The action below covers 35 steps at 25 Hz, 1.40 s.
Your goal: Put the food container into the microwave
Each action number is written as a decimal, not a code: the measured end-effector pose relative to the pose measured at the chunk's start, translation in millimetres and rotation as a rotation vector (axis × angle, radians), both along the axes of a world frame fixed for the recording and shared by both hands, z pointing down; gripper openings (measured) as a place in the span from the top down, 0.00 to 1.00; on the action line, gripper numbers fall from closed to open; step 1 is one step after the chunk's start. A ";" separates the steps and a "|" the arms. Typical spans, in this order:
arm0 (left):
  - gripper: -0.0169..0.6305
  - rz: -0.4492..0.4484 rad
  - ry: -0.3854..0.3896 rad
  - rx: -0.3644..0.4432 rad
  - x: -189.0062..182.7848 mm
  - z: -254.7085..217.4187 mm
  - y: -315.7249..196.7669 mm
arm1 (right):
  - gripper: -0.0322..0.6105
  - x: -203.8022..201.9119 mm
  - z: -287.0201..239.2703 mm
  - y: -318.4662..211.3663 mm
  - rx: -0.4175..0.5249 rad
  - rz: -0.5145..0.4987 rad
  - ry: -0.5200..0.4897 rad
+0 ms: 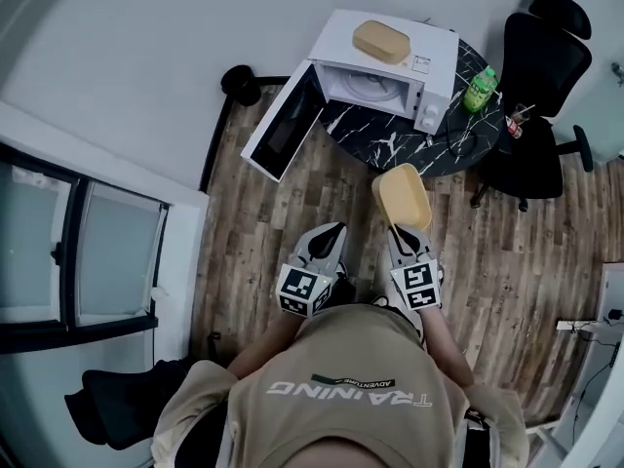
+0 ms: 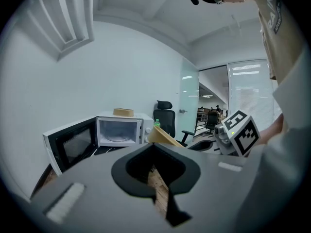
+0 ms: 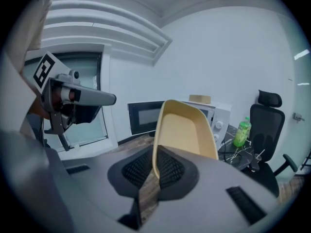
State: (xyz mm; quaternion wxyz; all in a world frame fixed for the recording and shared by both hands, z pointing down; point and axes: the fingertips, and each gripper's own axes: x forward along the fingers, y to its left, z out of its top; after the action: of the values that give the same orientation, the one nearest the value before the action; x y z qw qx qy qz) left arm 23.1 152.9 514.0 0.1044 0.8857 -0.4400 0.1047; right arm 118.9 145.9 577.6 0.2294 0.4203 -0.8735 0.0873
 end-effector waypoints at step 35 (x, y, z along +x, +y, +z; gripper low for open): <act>0.97 0.085 0.048 -0.023 -35.5 17.0 -199.0 | 0.91 -46.7 10.4 -177.6 -0.081 0.047 0.010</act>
State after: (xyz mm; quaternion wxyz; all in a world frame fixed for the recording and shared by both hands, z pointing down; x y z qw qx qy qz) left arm -12.4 -46.2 531.0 0.1205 0.9046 -0.3983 0.0929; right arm 72.2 -31.7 587.9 0.2482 0.4316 -0.8580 0.1259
